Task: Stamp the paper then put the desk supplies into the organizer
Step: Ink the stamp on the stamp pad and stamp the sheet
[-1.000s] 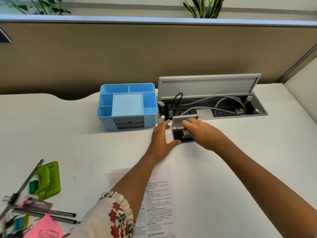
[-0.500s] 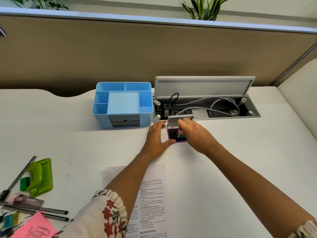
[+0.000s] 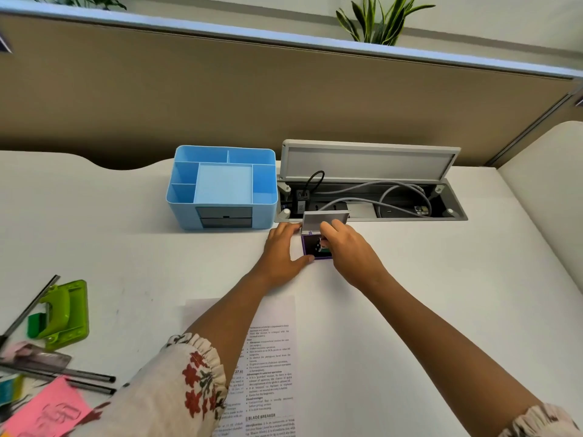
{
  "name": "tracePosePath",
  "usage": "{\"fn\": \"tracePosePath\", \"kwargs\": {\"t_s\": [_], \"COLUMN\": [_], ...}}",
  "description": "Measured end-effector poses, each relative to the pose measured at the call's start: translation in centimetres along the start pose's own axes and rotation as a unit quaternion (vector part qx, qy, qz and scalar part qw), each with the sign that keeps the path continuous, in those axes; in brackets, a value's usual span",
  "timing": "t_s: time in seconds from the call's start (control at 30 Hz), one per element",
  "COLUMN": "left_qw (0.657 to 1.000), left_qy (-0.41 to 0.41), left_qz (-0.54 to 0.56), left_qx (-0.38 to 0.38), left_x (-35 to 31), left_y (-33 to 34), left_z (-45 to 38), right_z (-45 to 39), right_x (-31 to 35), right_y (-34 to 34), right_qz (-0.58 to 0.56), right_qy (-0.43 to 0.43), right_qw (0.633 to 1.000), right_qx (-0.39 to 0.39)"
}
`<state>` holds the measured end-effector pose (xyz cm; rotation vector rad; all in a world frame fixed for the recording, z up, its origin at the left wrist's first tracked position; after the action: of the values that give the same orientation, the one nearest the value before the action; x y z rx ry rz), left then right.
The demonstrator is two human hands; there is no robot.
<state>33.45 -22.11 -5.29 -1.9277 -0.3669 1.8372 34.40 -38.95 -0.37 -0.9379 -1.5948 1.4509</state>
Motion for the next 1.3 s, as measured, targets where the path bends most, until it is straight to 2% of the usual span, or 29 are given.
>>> {"fn": "tracePosePath", "kwargs": {"t_s": [0.43,0.63,0.83,1.0,1.17,1.3], "left_qw": [1.0,0.998,0.995,0.992,0.996,0.997], "left_qy": [-0.019,-0.044,-0.068,-0.08,-0.077,-0.051], "left_qz": [0.01,0.036,0.057,0.088,0.031,-0.021], "left_qx": [0.008,0.027,0.046,0.053,0.036,0.051], "left_x": [0.0,0.0,-0.5,-1.7,-1.5,-2.0], "left_y": [0.0,-0.3,-0.6,-1.2,-2.2,-3.8], "left_z": [-0.1,0.1,0.6,1.7,5.2,7.6], "right_z": [-0.5,-0.3,1.0,3.7,7.0,9.0], "right_x": [-0.8,-0.8,-0.5,0.7,3.0,4.7], "right_y": [-1.4,-1.6,-2.8,-4.0,-4.6,-5.3], "right_qz": [0.002,0.001,-0.112,-0.266,-0.322,-0.347], "right_qy": [-0.041,-0.029,0.037,0.144,0.162,0.173], "right_qw": [0.998,0.998,0.993,0.953,0.932,0.919], "right_qx": [0.042,0.058,0.024,-0.016,-0.046,-0.072]}}
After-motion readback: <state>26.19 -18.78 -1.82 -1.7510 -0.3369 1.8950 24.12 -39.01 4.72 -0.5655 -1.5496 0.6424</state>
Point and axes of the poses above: each hand's wrist, its own z-axis away from the middle knuckle, its own y-axis out of the palm, x = y × z, the point moved 1 cm from there along -z, towards the middle knuckle, and after that the axes turned 4 degrees about z, right-handed, at the moved point
